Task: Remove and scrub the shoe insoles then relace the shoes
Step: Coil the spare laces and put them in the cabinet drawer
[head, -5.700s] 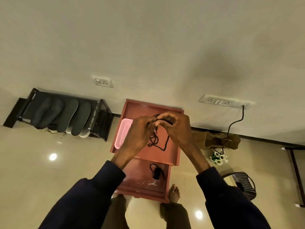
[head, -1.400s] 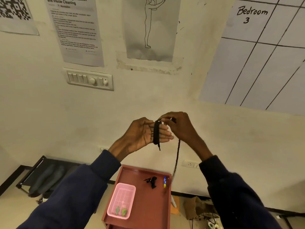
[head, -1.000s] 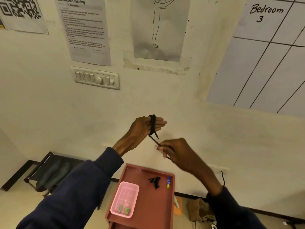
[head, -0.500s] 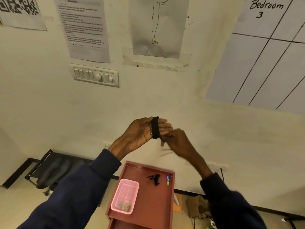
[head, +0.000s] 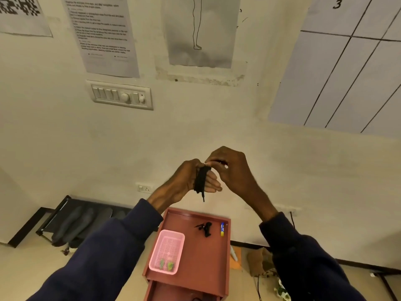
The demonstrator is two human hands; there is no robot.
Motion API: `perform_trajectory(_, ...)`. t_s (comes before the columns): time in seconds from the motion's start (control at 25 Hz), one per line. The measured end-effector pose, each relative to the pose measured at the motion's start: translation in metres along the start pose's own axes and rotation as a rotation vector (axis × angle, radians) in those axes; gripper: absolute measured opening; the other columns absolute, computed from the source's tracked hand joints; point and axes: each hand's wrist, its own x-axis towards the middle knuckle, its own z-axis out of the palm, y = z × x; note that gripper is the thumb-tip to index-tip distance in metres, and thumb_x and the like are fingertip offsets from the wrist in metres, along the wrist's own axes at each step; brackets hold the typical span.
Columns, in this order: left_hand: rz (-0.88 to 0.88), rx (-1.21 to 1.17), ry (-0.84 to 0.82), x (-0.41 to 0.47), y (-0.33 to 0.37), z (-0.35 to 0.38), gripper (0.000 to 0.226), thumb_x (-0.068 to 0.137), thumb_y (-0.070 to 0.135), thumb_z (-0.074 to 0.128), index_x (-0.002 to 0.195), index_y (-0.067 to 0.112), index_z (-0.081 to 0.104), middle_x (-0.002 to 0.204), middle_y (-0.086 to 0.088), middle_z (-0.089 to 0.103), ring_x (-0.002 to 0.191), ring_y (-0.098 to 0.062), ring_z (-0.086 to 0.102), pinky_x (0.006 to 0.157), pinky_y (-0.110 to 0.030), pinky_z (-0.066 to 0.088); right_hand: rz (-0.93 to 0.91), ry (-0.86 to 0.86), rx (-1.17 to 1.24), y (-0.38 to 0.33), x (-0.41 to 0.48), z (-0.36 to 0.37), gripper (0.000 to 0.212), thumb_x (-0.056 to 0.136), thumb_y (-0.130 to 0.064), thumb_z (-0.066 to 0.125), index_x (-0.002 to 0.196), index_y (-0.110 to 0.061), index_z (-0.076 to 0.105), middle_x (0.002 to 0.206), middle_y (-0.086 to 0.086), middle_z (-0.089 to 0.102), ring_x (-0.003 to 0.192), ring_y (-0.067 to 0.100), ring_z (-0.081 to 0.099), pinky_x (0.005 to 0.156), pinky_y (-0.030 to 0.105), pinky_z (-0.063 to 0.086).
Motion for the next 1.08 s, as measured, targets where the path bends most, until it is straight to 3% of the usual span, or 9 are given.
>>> perform_trajectory(0.16, -0.152, -0.232, 0.018, -0.002, -0.010, -0.014, 0.036, 0.088, 0.020, 0.038, 0.066, 0.005, 0.061, 0.061, -0.010, 0.056, 0.052, -0.027, 0.061, 0.052, -0.027, 0.052, 0.461, -0.010, 0.711, -0.009, -0.034, 0.024, 0.016, 0.098, -0.008, 0.064, 0.104, -0.001, 0.077, 0.095, 0.014, 0.077, 0.089, 0.027, 0.076, 0.081, 0.033, 0.059)
perform_trajectory(0.28, -0.245, -0.429, -0.049, -0.002, -0.037, -0.030, 0.025, 0.083, 0.021, 0.038, 0.062, 0.011, 0.049, 0.056, -0.002, 0.043, 0.047, -0.018, 0.047, 0.047, -0.022, 0.040, 0.610, 0.008, 0.889, -0.012, -0.061, 0.048, 0.023, 0.101, -0.011, 0.059, 0.116, -0.001, 0.072, 0.105, 0.017, 0.076, 0.098, 0.032, 0.074, 0.082, 0.038, 0.060)
perform_trajectory(0.36, -0.269, -0.575, -0.097, -0.003, -0.059, -0.036, 0.022, 0.082, 0.019, 0.039, 0.064, 0.011, 0.048, 0.058, -0.001, 0.042, 0.048, -0.015, 0.046, 0.048, -0.021, 0.040, 0.688, 0.038, 0.919, -0.015, -0.076, 0.069, 0.025, 0.104, -0.017, 0.056, 0.118, -0.004, 0.073, 0.107, 0.016, 0.076, 0.101, 0.031, 0.073, 0.084, 0.039, 0.060)
perform_trajectory(0.48, -0.259, -0.728, -0.115, -0.006, -0.094, -0.048, 0.021, 0.084, 0.017, 0.041, 0.068, 0.008, 0.051, 0.061, -0.002, 0.044, 0.053, -0.016, 0.048, 0.050, -0.026, 0.047, 0.830, 0.057, 0.934, -0.015, -0.099, 0.097, 0.024, 0.104, -0.015, 0.056, 0.117, -0.006, 0.073, 0.105, 0.012, 0.077, 0.096, 0.024, 0.074, 0.076, 0.029, 0.059)
perform_trajectory(0.64, -0.296, -0.745, -0.117, -0.020, -0.140, -0.072, 0.031, 0.099, 0.016, 0.040, 0.090, -0.001, 0.064, 0.075, -0.011, 0.059, 0.069, -0.027, 0.062, 0.071, -0.037, 0.057, 1.038, 0.031, 1.036, -0.012, -0.121, 0.120, 0.018, 0.100, -0.002, 0.056, 0.100, -0.002, 0.074, 0.080, 0.007, 0.076, 0.066, 0.014, 0.068, 0.062, 0.023, 0.057)
perform_trajectory(0.76, -0.333, -0.682, -0.102, -0.031, -0.180, -0.092, 0.035, 0.103, 0.017, 0.039, 0.101, -0.005, 0.066, 0.083, -0.013, 0.068, 0.077, -0.028, 0.066, 0.081, -0.040, 0.058, 1.106, -0.026, 1.062, -0.006, -0.153, 0.150, 0.020, 0.098, 0.000, 0.058, 0.112, 0.006, 0.071, 0.079, 0.007, 0.070, 0.063, 0.013, 0.060, 0.063, 0.025, 0.054)
perform_trajectory(0.92, -0.389, -0.467, 0.142, -0.036, -0.254, -0.099, 0.047, 0.100, 0.022, 0.037, 0.113, -0.018, 0.057, 0.064, -0.012, 0.066, 0.059, -0.027, 0.064, 0.067, -0.036, 0.056, 1.116, -0.065, 0.853, 0.001, -0.207, 0.199, 0.020, 0.099, -0.006, 0.061, 0.111, -0.007, 0.076, 0.075, 0.008, 0.068, 0.061, 0.012, 0.057, 0.064, 0.028, 0.052)
perform_trajectory(1.0, -0.373, -0.329, 0.346, -0.041, -0.298, -0.097, 0.045, 0.106, 0.020, 0.035, 0.103, -0.017, 0.059, 0.054, -0.009, 0.062, 0.047, -0.021, 0.059, 0.055, -0.030, 0.054, 1.135, -0.084, 0.731, 0.006, -0.244, 0.233, 0.019, 0.099, -0.011, 0.063, 0.111, -0.016, 0.077, 0.078, 0.002, 0.072, 0.068, 0.012, 0.066, 0.070, 0.029, 0.058)
perform_trajectory(1.08, -0.397, -0.248, 0.436, -0.043, -0.356, -0.103, 0.049, 0.109, 0.022, 0.037, 0.083, -0.012, 0.062, 0.053, -0.008, 0.064, 0.046, -0.018, 0.060, 0.056, -0.031, 0.054, 1.201, -0.086, 0.665, 0.016, -0.281, 0.267, 0.016, 0.097, -0.020, 0.067, 0.107, -0.023, 0.078, 0.085, 0.003, 0.076, 0.080, 0.018, 0.072, 0.084, 0.039, 0.061)
